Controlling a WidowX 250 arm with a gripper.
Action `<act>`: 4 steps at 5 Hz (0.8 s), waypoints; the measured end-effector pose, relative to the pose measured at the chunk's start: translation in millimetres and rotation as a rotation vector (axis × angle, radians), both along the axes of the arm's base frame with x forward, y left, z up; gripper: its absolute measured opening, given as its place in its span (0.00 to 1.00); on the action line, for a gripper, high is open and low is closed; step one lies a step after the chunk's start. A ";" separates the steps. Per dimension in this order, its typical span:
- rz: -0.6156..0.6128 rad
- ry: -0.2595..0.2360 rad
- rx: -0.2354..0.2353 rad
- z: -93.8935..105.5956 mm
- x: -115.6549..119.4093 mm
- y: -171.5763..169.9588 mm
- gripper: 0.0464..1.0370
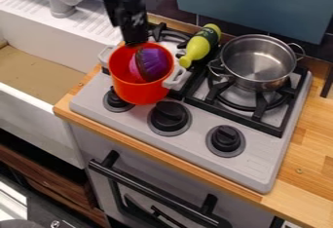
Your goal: Moving red bucket to right burner
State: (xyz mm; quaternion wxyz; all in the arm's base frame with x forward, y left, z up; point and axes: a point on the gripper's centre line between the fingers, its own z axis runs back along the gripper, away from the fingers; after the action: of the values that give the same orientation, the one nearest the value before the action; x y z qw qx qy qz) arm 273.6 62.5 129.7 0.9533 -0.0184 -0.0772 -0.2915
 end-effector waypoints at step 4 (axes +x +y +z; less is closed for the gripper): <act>-0.167 -0.037 0.024 -41.1 -19.8 -4.5 0.96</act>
State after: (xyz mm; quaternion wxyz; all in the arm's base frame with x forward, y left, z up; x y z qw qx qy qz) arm 253.8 57.9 88.6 0.9242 -0.0080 -0.0897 -0.3711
